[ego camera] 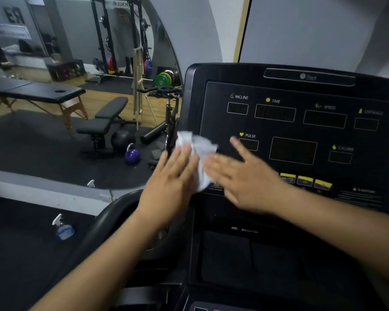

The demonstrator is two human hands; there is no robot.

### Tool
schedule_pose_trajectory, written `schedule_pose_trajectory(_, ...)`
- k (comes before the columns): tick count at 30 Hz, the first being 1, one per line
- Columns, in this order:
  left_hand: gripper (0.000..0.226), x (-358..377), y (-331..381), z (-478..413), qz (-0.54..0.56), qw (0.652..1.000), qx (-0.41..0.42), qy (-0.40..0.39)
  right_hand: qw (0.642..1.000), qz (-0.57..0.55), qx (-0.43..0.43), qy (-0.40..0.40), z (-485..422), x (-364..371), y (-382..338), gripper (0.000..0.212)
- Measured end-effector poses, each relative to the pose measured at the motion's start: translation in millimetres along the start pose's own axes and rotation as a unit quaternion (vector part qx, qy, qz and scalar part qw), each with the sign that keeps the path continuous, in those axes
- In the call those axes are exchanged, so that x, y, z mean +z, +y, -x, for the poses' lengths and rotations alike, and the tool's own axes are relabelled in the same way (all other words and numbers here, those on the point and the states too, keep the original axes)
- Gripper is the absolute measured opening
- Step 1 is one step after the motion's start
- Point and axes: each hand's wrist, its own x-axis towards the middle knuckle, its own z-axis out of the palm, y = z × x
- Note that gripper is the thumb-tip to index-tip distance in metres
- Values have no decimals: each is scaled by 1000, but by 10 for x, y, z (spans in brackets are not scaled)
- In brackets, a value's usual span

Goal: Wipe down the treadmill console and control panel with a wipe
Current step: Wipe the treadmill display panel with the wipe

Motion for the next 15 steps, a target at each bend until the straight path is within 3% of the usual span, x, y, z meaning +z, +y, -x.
schedule_pose_trajectory(7, 57, -557, -255, -1454, 27, 998, -44, 39, 982, 8, 187, -11, -558, -530, 931, 70)
schedule_pose_trajectory(10, 57, -408, -246, -1295, 32, 997, -34, 63, 984, 10, 180, -13, -522, -422, 766, 66)
schedule_pose_trajectory(15, 64, 136, -4, -137, 59, 996, -3, 70, 997, -5, 75, 2, -40, -67, -32, 65)
